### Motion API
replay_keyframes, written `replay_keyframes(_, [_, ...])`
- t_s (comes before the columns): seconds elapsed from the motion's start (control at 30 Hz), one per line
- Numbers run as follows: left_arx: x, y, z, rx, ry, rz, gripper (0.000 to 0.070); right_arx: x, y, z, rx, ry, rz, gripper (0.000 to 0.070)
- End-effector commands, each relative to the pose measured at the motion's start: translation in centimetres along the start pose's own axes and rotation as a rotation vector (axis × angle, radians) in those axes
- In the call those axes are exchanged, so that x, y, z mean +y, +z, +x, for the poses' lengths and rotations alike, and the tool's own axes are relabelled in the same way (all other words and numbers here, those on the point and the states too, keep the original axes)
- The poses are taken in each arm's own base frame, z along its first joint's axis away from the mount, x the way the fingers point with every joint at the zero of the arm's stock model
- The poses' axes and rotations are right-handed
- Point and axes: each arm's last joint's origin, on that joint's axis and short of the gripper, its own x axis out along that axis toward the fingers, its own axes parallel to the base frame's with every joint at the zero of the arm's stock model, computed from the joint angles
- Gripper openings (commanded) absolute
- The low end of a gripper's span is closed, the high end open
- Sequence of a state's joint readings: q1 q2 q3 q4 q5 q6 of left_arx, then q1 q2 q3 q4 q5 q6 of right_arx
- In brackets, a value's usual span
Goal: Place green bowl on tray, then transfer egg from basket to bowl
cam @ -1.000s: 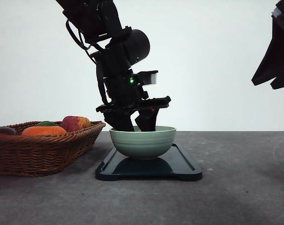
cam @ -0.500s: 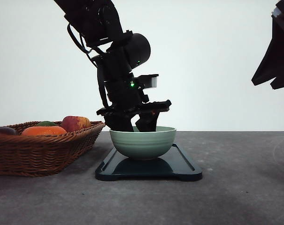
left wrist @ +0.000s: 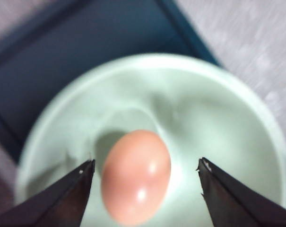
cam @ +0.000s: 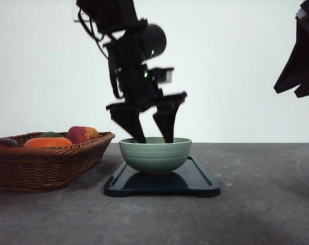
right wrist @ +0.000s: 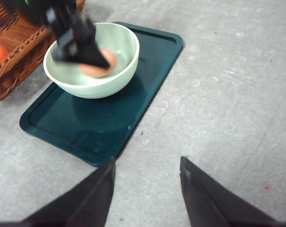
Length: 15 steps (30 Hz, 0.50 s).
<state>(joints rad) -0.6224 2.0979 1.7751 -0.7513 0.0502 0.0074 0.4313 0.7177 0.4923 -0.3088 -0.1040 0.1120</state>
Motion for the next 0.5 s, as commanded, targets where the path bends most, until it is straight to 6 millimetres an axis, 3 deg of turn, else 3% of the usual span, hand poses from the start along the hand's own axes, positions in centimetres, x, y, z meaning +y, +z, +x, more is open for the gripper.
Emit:
replay_keyframes(0.0, [-0.3,1.0,-0.5,-0.006,-0.001,0.009,0.0443,0.1,-0.1,0.1,0.007,0.004,0.006,0.0269])
replay_keyframes(0.3, [-0.6,2.8,-5.9,-0.120,-0.018,-0.085,0.0432,0.0,-0.3,0.1,0.028,0.001,0.008,0.0269])
replay_keyframes(0.47, [-0.8,2.4,-8.3,-0.223,-0.025,-0.076,0.0432,0.0,-0.4,0.1,0.038,0.000,0.009,0.0269])
